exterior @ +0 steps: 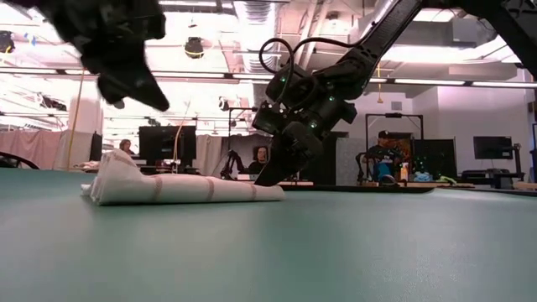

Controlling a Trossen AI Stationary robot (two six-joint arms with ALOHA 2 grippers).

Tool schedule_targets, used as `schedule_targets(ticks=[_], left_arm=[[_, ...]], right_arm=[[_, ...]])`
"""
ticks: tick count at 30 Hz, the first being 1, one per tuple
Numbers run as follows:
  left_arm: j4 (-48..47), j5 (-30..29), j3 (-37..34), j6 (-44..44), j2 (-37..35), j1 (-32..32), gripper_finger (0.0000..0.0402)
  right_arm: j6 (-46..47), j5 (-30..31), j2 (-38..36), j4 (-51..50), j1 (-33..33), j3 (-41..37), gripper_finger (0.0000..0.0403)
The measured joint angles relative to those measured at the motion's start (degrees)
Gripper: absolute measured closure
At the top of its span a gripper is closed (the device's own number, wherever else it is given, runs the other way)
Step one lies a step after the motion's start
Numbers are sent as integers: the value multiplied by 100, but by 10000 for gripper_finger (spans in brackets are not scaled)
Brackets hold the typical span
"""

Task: Roll towel
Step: Roll the white towel

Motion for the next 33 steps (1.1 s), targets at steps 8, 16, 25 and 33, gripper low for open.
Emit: schedule_targets(ticks=[8, 16, 25, 33], left_arm=[[1326, -409, -853, -1329, 403, -745, 401], [899, -516, -848, -1495, 881, -811, 401], [-81, -736, -839, -2218, 917, -1005, 401], [-250, -767, -839, -2403, 917, -1064, 401]], right_arm=[[24, 6, 0, -3, 0, 0, 389], [26, 17, 2, 8, 0, -2, 389], [28, 25, 6, -18, 0, -2, 389], [26, 37, 7, -37, 0, -2, 389]])
